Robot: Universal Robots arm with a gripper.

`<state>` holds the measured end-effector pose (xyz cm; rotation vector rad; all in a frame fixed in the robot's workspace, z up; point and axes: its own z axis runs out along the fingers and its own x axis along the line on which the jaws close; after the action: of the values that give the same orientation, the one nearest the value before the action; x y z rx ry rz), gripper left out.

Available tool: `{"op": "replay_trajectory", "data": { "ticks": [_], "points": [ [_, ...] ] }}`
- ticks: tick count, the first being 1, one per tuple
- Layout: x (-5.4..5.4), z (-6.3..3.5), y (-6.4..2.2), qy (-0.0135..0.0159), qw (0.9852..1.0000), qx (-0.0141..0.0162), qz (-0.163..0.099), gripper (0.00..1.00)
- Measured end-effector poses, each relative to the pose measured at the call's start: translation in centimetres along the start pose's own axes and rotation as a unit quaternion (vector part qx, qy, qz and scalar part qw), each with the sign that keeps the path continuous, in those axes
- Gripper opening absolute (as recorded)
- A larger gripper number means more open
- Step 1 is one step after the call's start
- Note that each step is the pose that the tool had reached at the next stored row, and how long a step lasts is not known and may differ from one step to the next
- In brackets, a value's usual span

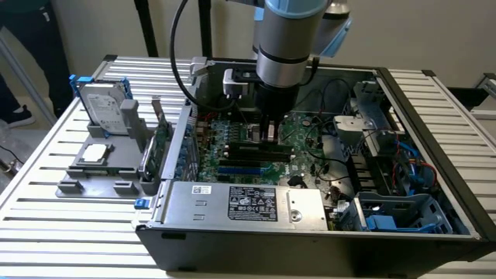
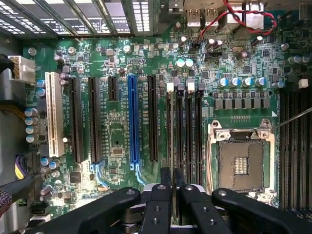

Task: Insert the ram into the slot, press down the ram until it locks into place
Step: 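Insert the ram into the slot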

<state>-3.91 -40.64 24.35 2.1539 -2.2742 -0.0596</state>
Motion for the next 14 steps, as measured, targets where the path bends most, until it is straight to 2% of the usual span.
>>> {"op": "replay_trajectory", "data": {
  "ticks": [2, 5, 14],
  "points": [
    [-0.10, 0.09, 0.00, 0.0018, 1.0000, 0.0000, 0.000, 0.13],
    [-0.26, 0.19, 0.00, 0.0028, 1.0000, 0.0002, 0.000, 0.13],
    [-0.30, 0.78, -0.03, 0.0039, 1.0000, 0.0002, 0.000, 0.13]
  ]
}}
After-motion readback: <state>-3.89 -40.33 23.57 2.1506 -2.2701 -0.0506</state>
